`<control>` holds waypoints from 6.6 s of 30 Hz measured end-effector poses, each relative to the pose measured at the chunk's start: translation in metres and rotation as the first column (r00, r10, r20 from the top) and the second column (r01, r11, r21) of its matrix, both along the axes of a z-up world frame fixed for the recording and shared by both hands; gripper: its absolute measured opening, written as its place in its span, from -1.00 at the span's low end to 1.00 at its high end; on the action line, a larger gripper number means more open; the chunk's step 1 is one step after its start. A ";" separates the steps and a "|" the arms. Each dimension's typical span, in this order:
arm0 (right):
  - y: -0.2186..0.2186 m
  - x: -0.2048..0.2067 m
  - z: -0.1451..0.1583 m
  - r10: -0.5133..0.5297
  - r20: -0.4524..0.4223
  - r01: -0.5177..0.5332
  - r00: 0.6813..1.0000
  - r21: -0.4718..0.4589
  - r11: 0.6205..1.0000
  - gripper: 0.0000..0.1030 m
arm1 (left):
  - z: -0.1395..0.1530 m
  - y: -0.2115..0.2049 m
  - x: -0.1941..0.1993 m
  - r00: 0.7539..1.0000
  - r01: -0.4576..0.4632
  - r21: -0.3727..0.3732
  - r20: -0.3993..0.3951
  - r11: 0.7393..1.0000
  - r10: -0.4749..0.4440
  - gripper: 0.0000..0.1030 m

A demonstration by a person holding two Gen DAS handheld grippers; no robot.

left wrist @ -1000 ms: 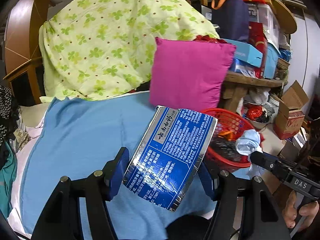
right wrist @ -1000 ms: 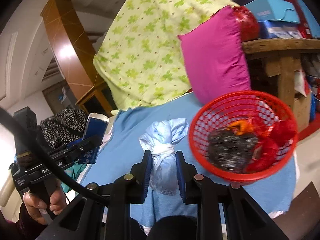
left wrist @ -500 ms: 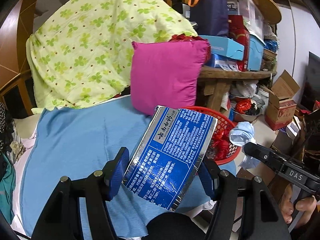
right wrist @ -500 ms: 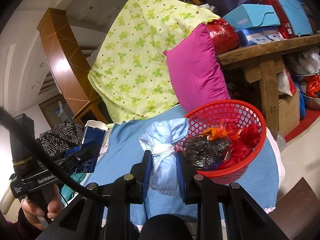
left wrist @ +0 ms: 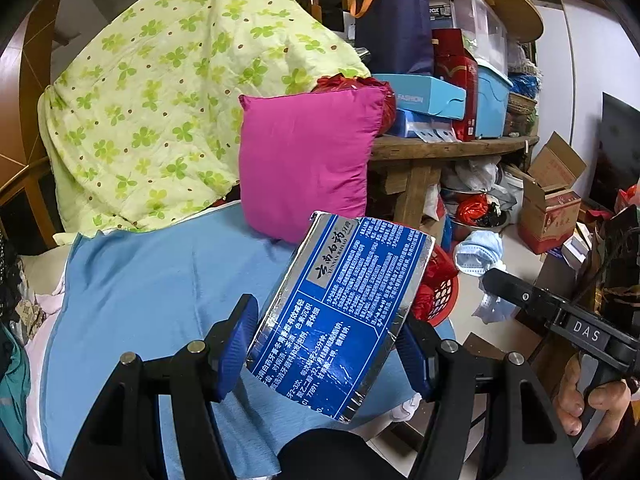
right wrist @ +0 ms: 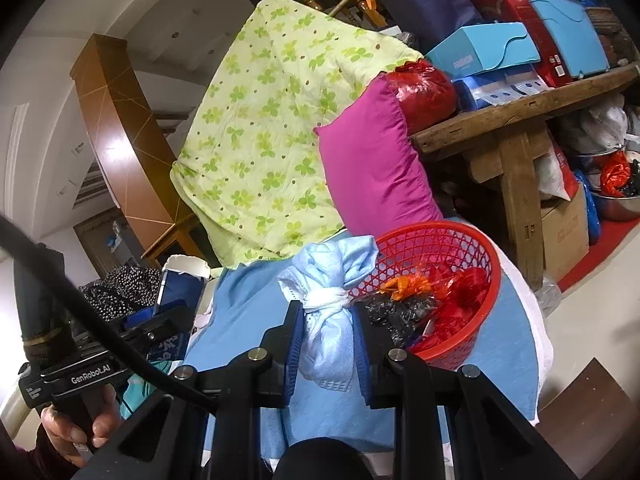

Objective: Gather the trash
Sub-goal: 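Carry the blue box and white tissue toward the red wastebasket, then open both grippers over the basket to drop the box and tissue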

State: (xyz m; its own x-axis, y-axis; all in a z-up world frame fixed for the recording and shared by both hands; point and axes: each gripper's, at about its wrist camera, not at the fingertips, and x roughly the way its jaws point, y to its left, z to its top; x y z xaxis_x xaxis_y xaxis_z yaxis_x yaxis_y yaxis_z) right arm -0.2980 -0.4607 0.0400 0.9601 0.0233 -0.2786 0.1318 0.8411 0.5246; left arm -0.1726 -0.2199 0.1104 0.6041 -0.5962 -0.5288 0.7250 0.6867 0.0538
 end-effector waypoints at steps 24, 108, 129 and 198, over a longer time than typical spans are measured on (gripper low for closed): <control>-0.017 -0.013 -0.011 -0.041 -0.007 0.041 0.999 0.032 0.999 -0.51 | -0.009 -0.011 0.002 0.999 0.028 0.027 -0.027 0.999 -0.027 0.32; -0.039 -0.020 -0.026 -0.098 -0.015 0.099 0.995 0.079 0.992 -0.51 | -0.036 -0.033 0.018 0.998 0.035 0.093 -0.053 0.995 -0.030 0.32; -0.027 0.004 -0.028 -0.048 -0.041 0.051 0.998 0.073 0.996 -0.51 | -0.039 -0.031 0.024 1.000 -0.005 0.107 0.003 0.994 0.005 0.32; -0.137 0.145 -0.069 -0.123 -0.156 0.157 0.980 0.231 0.960 -0.23 | -0.093 -0.173 0.148 0.961 0.172 0.186 -0.247 0.967 -0.124 0.34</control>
